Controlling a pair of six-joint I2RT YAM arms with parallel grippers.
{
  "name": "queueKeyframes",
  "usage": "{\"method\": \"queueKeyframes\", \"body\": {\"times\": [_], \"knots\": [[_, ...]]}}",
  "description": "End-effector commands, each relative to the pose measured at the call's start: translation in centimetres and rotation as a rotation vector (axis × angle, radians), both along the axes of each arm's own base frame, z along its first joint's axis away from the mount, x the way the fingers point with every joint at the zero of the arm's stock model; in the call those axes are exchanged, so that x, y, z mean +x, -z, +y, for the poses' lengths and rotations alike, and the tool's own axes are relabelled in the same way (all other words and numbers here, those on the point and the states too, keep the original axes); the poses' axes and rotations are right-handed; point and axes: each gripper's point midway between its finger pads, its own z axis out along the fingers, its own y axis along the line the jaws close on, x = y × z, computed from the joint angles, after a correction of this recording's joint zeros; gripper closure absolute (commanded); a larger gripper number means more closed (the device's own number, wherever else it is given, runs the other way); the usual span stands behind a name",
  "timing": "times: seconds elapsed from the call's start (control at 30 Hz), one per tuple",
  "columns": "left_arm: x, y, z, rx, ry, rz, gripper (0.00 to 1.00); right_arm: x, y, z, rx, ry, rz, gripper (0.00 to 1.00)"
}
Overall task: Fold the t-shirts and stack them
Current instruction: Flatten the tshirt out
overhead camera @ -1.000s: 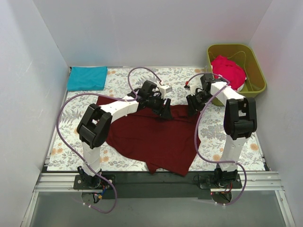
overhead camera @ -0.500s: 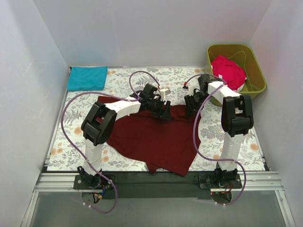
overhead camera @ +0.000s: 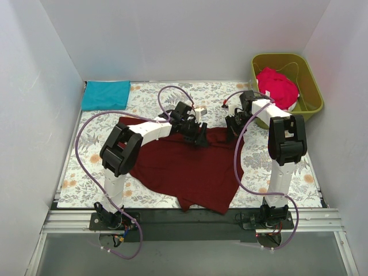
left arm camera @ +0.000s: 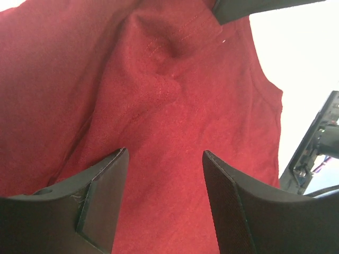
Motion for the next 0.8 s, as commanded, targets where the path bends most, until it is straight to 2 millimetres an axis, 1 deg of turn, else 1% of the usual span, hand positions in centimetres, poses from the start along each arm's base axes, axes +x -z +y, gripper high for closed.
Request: {"method": "queueKeyframes", "body": {"times": [0.0, 0.13, 0.23, 0.5, 0.63, 0.67, 0.7, 0.77], "knots": [[0.3, -0.7, -0.6, 0.011, 0.021, -0.051, 0.43, 1.0, -1.3, 0.6, 0.023, -0.002, -0.042, 0.99], [0.4, -0.2, -0.9, 0.040, 0.012, -0.074, 0.43, 1.1, -1.7, 0.8, 0.038, 0.001, -0.047, 0.99], [1.1, 0.7, -0.8, 0.074, -0.016, -0.087, 0.44, 1.2, -2.0, 0.8, 0.037, 0.004, -0.055, 0.99], [3.4, 1.9, -0.7, 0.138, -0.080, -0.129, 0.44, 1.2, -1.5, 0.7, 0.028, 0.005, -0.045, 0.99], [3.7, 2.1, -0.7, 0.147, -0.091, -0.132, 0.45, 1.0, -1.1, 0.5, 0.017, 0.009, -0.033, 0.99], [3.8, 1.9, -0.8, 0.142, -0.098, -0.132, 0.47, 1.0, -0.9, 0.5, 0.015, 0.011, -0.030, 0.90], [3.7, 2.2, -0.6, 0.151, -0.099, -0.122, 0.48, 1.0, -0.7, 0.5, 0.013, 0.011, -0.027, 0.86], [3.7, 2.3, -0.7, 0.155, -0.099, -0.119, 0.52, 1.0, -0.5, 0.5, 0.011, 0.015, -0.020, 0.80]]}}
